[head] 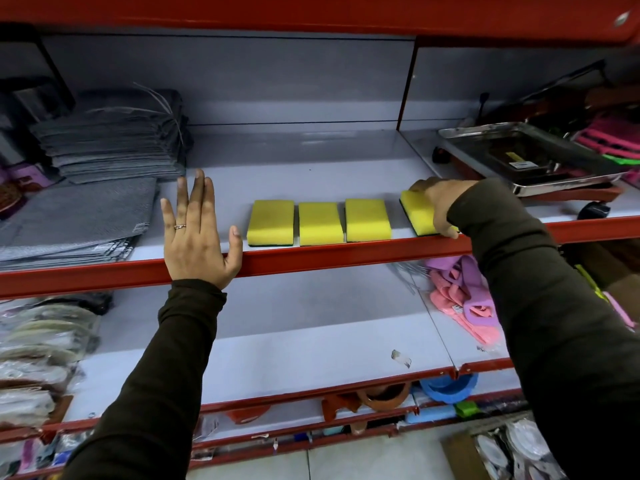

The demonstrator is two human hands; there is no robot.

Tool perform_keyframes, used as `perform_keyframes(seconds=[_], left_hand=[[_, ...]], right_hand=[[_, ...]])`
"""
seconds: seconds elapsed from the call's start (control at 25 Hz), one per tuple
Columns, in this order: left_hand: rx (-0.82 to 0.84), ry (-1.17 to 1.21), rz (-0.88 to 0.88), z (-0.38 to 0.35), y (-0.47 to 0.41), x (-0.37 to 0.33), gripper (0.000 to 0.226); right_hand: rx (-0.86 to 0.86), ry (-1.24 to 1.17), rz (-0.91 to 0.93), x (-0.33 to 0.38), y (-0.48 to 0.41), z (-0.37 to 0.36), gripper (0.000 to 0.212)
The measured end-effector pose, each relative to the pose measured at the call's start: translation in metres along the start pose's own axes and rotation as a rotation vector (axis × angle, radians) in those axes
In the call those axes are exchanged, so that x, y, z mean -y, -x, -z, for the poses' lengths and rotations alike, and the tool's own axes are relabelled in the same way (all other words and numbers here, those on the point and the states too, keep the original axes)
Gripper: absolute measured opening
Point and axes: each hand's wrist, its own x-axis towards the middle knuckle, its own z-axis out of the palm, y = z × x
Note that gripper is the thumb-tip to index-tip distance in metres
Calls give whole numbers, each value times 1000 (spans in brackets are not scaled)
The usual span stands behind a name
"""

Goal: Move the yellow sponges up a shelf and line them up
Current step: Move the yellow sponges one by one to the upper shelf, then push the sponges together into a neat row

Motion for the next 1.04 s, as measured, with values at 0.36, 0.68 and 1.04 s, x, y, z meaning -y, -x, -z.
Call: perform_keyframes(seconds=[0.36, 0.68, 1.04], left_hand=[[29, -1, -4, 1, -1, 2, 81], [120, 43, -27, 10, 0, -1, 76], [510, 349, -216, 51, 1, -43, 71]], right_hand=[[30, 103, 97, 23, -34, -6, 108], [-213, -303, 165, 26, 15, 6, 90], [-388, -472, 515, 139, 61, -57, 59]])
